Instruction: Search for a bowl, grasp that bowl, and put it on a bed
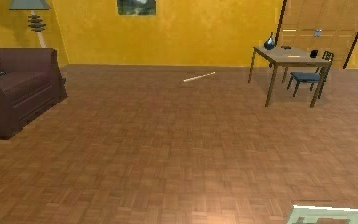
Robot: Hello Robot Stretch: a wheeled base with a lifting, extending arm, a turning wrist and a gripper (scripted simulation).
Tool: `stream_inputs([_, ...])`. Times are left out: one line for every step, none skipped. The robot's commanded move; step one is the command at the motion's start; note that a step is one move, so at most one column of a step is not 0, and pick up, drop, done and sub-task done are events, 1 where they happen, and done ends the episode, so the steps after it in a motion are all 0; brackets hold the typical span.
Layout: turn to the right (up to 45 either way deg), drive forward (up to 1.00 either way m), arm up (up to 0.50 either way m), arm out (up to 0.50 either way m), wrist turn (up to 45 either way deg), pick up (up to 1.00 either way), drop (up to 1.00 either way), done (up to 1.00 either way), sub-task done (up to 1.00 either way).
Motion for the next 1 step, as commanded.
stream_inputs([0.0,0.00,-0.40,0.00,0.0,0.00,0.00,0.00,0.00])
